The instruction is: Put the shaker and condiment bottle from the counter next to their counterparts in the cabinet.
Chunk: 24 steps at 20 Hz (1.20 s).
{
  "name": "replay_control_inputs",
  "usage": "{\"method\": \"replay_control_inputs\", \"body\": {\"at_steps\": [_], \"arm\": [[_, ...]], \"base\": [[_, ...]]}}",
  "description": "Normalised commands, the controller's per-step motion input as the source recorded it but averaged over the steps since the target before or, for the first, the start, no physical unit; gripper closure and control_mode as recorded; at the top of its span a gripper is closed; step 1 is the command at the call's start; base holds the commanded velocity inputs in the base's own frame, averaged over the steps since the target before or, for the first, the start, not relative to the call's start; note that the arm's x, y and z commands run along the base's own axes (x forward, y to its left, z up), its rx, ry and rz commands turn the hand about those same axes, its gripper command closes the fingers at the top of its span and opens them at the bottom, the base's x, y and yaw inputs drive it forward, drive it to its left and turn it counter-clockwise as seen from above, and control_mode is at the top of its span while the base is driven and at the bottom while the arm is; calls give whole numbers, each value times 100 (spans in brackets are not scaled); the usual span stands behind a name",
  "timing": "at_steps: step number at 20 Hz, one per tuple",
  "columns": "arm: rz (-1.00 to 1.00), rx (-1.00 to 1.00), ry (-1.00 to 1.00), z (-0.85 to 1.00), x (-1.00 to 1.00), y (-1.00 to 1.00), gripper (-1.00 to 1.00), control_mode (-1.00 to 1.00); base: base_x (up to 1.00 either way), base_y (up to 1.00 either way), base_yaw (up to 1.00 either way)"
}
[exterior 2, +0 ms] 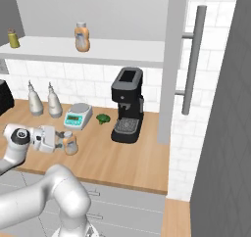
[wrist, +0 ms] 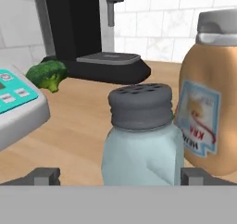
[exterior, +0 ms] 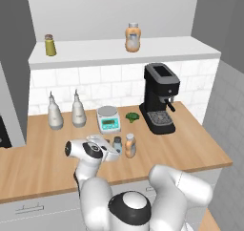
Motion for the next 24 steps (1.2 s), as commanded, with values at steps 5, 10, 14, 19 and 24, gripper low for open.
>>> {"method": "replay_control_inputs", "body": {"at_steps": [5, 10, 14, 19, 24], "arm": [[-6, 4, 0, -23, -9, -14, 100, -100], [-6, 2, -1, -6, -24, -2, 100, -100], [9, -6, -24, 22, -22, 17, 100, -100], [31, -12, -14, 27, -20, 29, 100, -100], [38, -8, 0, 54, 6, 25, 100, -100]], "base": [[0, 0, 0], [0, 0, 0], [0, 0, 0], [0, 0, 0], [0, 0, 0]]}}
